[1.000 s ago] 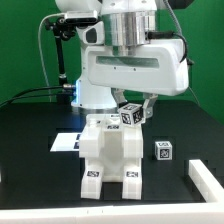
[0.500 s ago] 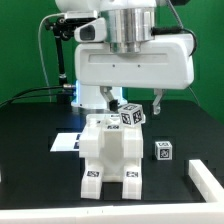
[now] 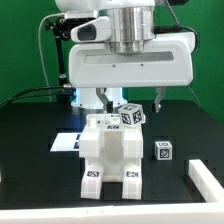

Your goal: Assemble chair

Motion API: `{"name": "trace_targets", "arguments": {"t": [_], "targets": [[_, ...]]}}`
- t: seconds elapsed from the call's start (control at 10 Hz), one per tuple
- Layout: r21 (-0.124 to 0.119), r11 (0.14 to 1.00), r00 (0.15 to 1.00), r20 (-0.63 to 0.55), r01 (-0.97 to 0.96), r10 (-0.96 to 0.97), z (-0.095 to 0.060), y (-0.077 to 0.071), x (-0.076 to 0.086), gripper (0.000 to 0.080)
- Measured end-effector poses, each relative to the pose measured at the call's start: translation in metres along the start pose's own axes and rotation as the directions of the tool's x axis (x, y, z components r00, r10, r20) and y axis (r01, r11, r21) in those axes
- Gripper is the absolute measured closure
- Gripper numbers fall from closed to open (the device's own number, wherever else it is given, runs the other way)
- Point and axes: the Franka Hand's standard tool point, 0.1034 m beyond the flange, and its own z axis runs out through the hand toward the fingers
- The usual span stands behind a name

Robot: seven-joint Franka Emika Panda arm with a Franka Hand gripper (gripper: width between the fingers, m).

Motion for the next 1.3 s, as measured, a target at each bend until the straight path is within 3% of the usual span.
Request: {"name": "trace_targets", "arguments": {"t": [0.1,0.4,0.6,0.9,1.3], "targets": [[-0.001,0.984,0.984,0.001,0.181,-0.181,0.0011,-0.0007,-0.0011,0.0151],[-0.002,0.872,0.872,-0.001,0.489,-0.489,0.0043,-0.0057,-0.0072,0.0151],[-0.002,0.874,0.874,-0.001,0.485,-0.485,0.004,-0.0019,-0.0064,0.0151],[-0.002,0.917,0.917,0.0,0.398,-0.398,0.0047,-0.0017,-0.0066,0.0517],[-0.001,0.993,0.993,0.0,0.118,-0.118,0.005,-0.0019,-0.0067,0.0515]]}}
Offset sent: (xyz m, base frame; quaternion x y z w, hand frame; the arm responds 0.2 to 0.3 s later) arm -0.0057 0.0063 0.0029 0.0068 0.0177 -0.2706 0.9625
